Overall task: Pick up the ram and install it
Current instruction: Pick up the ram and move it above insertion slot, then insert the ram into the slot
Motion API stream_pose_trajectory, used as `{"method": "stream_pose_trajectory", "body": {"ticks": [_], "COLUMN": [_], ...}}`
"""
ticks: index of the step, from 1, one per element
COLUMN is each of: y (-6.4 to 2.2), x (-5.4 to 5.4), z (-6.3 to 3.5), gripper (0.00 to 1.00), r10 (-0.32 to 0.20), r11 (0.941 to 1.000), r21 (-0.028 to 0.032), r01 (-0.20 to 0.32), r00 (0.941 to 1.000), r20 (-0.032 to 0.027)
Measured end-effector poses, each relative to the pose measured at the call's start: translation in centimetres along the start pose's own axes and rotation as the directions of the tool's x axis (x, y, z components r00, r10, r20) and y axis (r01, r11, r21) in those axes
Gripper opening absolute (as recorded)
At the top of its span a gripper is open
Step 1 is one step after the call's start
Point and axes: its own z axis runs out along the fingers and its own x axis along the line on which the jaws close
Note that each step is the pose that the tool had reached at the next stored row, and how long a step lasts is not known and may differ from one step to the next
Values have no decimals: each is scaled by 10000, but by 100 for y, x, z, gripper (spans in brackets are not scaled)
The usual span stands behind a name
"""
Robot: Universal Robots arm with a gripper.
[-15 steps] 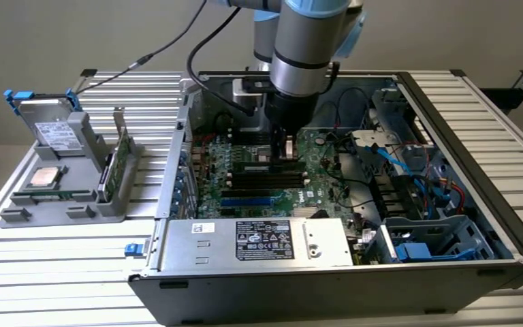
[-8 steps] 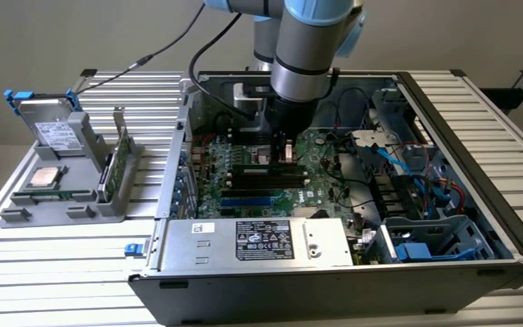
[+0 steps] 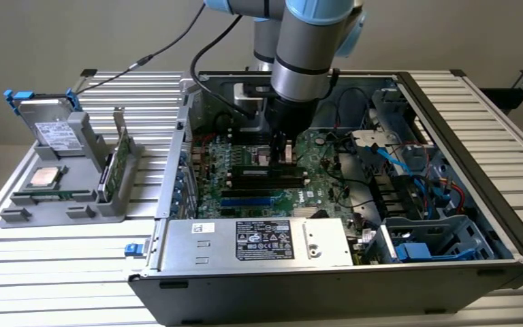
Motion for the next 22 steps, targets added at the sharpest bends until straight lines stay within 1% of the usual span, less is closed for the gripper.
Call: {"method": "stream_pose_trajectory", "body": {"ticks": [1, 4, 9, 10, 17, 22], "y": [0, -1, -3, -4, -4, -7], "x": [-4, -12, -54, -57, -57, -57], "z": [-1, -1, -2, -2, -1, 23], "gripper": [14, 14, 14, 14, 14, 14], "r10": [5, 11, 27, 26, 18, 16], "r11": [10000, 10000, 10000, 10000, 10000, 10000], "r21": [-2, -3, -7, -7, -7, -5], "r01": [-5, -11, -27, -26, -18, -17], "r00": [10000, 10000, 9997, 9997, 9997, 9997], "r20": [-43, -90, -224, -241, -249, -248]}}
